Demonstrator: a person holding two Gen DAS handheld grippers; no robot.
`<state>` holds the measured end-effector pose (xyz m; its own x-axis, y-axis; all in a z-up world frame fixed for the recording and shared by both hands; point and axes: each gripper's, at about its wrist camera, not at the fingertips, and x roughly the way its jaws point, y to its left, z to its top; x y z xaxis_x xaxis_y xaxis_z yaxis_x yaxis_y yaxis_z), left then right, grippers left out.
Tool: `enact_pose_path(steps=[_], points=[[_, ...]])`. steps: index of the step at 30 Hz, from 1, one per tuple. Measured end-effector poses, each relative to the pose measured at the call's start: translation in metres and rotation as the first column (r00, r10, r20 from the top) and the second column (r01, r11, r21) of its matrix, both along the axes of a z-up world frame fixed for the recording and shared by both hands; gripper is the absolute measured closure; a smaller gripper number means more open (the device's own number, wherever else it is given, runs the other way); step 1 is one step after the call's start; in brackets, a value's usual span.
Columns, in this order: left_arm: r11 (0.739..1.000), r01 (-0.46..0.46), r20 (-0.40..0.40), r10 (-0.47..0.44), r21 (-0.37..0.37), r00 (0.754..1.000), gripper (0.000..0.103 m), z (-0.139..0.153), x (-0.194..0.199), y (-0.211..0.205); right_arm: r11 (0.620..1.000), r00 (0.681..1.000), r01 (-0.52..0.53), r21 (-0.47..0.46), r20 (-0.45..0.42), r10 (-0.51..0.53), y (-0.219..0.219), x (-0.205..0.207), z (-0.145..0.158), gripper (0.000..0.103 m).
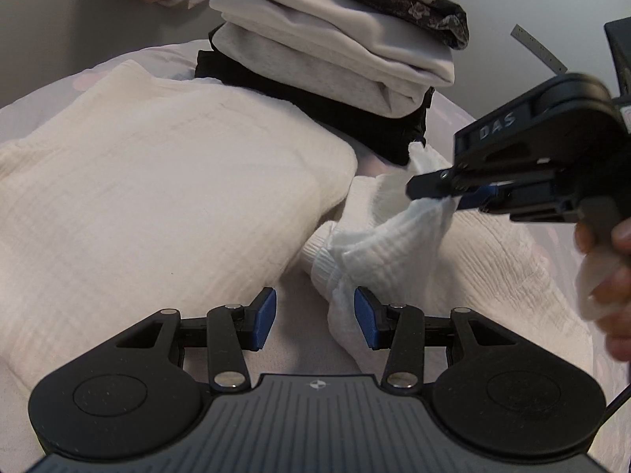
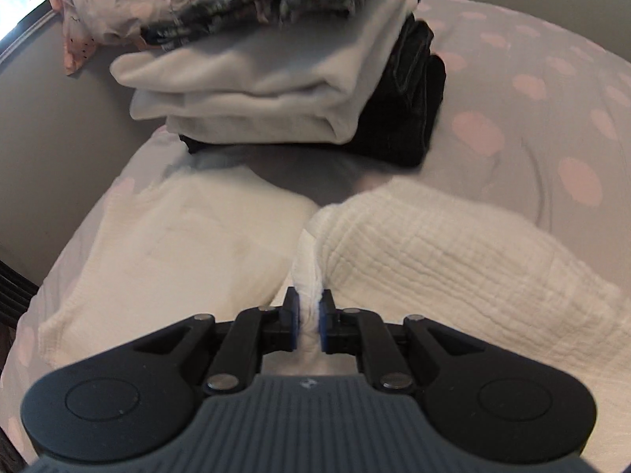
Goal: Fold clothes
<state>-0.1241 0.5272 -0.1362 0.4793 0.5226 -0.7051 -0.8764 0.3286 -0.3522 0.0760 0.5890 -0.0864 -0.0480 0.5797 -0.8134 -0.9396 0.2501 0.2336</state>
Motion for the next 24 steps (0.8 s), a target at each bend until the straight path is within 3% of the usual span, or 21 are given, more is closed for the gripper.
enact_pose_path(steps=[2,3,12,18,24], points=[[1.0,0.005,-0.005,-0.005,0.007,1.0,0.052,-0.001,0.002,0.0,1.0,1.0,0.008,0.011,0.005,-0.008,-0.003,0.003,-0.002,0.078],[1.0,0.006,-0.004,-0.006,0.011,1.0,0.052,-0.001,0.002,-0.001,1.0,1.0,0.009,0.022,0.008,-0.009,-0.006,0.005,-0.001,0.069],[0.999,-0.01,0.005,0.01,0.037,1.0,0.051,0.008,-0.003,-0.011,0.995,0.998,0.06,0.082,0.031,-0.063,-0.066,0.042,0.028,0.059],[0.997,0.072,0.074,-0.071,-0.018,0.995,0.04,0.016,-0.003,-0.023,0.984,0.982,0.169,0.059,0.073,-0.173,-0.15,0.086,0.023,0.057],[0.99,0.134,0.101,-0.128,-0.054,0.987,0.032,0.018,0.006,-0.032,0.937,0.935,0.35,0.023,0.048,-0.351,-0.254,0.132,-0.002,0.057]])
